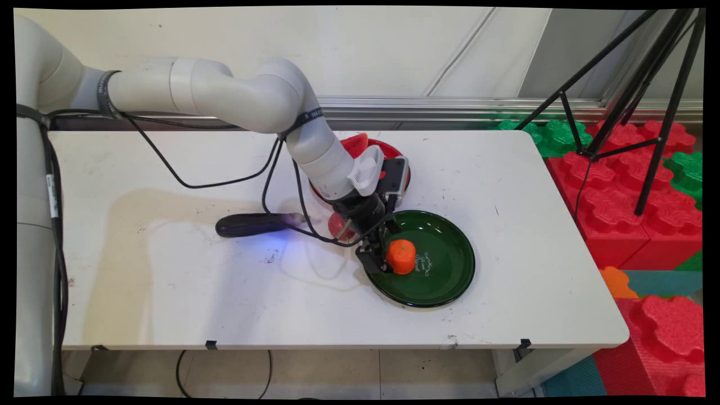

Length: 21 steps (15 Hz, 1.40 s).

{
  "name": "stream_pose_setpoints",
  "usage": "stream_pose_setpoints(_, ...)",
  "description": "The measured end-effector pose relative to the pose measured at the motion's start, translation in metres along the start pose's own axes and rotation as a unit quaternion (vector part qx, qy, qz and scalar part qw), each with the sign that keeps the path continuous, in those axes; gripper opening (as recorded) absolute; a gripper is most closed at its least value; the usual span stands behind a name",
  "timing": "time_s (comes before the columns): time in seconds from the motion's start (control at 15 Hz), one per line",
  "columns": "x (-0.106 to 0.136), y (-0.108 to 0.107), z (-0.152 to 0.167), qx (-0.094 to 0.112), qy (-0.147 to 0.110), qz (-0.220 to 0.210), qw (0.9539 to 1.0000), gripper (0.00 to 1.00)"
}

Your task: Pick up the mandarin from the green plate, then place the picked object on the table

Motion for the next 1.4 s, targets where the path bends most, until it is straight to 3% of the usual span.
stream_pose_setpoints(0.27,0.005,0.001,0.008,-0.001,-0.005,0.006,1.0000,1.00)
stream_pose_setpoints(0.33,0.006,0.001,0.009,-0.001,-0.005,0.007,1.0000,0.00)
stream_pose_setpoints(0.87,0.010,0.001,0.011,-0.001,-0.004,0.011,0.9999,0.00)
stream_pose_setpoints(1.4,0.008,0.009,-0.019,0.017,0.016,-0.016,0.9996,0.00)
